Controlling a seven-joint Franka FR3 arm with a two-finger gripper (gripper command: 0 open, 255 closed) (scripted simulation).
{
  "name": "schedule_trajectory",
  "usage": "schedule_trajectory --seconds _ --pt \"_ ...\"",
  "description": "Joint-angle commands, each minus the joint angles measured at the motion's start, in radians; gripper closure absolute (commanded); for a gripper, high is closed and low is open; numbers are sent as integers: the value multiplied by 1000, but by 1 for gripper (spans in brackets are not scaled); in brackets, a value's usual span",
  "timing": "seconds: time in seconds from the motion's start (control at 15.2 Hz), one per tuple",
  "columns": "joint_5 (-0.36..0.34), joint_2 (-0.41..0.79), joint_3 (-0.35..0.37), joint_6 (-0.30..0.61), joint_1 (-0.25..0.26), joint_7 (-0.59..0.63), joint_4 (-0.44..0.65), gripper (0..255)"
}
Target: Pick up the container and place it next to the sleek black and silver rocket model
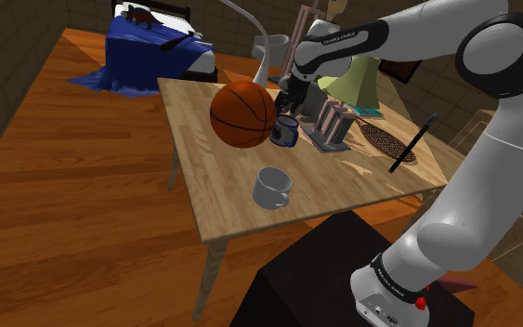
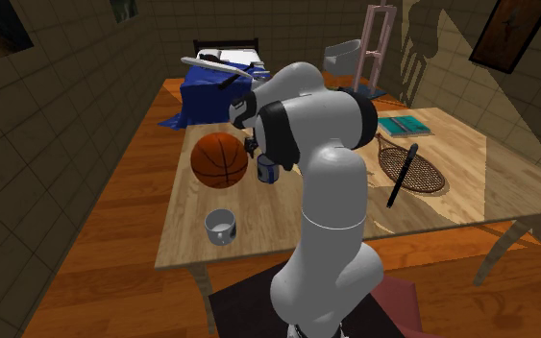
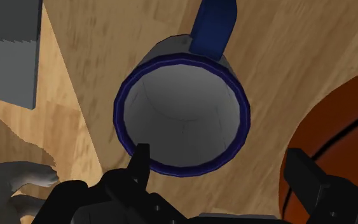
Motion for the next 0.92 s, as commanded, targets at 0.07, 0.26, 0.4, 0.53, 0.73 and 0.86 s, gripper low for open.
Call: schedule_trajectory --seconds 0.07,0.26,0.4,0.53,0.73,0.86 --pt "4 55 14 13 13 -1 -43 0" --pt "5 59 14 19 14 -1 -45 0" --pt "4 36 5 321 9 7 -31 0" --pt "3 10 5 247 12 18 -59 0" --pt "5 -30 7 133 17 34 -97 0" --pt "7 -50 8 73 19 42 -114 0"
